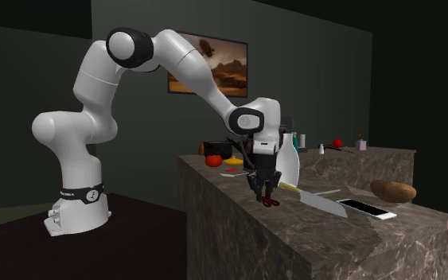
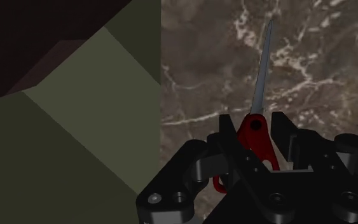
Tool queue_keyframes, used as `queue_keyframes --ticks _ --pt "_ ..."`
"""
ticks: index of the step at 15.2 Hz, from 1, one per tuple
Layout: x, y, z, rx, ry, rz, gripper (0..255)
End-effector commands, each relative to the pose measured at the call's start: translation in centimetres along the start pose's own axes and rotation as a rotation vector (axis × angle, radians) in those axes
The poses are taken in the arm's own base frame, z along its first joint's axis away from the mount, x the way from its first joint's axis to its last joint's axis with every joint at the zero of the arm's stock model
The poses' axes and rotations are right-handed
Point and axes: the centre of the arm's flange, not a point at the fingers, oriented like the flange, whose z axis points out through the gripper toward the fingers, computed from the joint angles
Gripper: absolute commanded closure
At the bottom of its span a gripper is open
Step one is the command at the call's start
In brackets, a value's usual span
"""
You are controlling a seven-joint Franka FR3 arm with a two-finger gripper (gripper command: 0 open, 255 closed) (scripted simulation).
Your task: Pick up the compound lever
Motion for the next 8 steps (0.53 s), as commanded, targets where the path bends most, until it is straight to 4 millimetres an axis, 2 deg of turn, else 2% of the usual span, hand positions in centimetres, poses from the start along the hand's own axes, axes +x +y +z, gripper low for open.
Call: queue_keyframes --ticks 1,8 --pt "0.0 0.1 -1.1 0.000 0.000 0.000 255" --pt "-0.3 0.1 -4.8 0.000 0.000 0.000 255"
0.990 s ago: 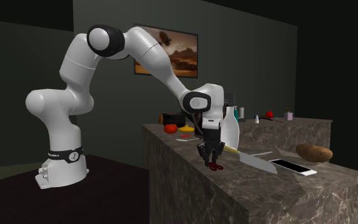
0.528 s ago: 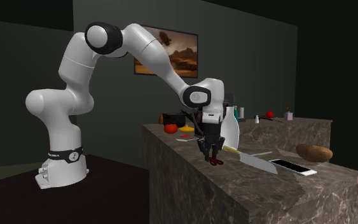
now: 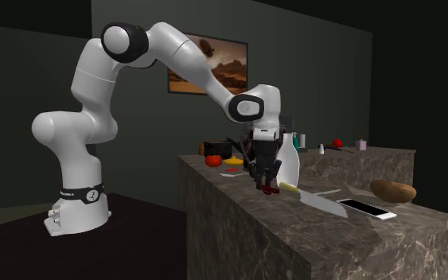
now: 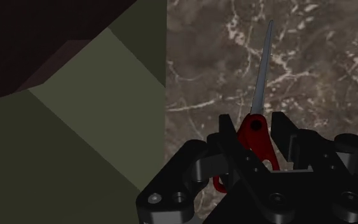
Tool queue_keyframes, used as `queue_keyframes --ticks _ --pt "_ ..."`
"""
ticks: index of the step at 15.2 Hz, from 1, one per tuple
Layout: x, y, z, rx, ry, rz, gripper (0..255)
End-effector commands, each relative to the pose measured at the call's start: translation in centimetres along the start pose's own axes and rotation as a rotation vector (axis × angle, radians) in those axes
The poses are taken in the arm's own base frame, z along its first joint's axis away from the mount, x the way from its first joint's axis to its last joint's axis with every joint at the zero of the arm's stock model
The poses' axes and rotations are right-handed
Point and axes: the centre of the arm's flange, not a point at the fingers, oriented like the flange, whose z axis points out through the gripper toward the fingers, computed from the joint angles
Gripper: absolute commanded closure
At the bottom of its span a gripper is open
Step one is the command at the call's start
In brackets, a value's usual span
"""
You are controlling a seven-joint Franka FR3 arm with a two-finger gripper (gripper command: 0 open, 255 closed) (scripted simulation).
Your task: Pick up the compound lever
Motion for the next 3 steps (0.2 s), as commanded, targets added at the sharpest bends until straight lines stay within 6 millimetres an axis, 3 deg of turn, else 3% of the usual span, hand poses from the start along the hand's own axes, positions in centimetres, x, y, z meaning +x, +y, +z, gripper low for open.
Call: queue_keyframes --ticks 1,3 --pt "0.00 0.07 -1.15 0.000 0.000 0.000 255" --pt "-0.01 0.07 -1.23 0.000 0.000 0.000 255"
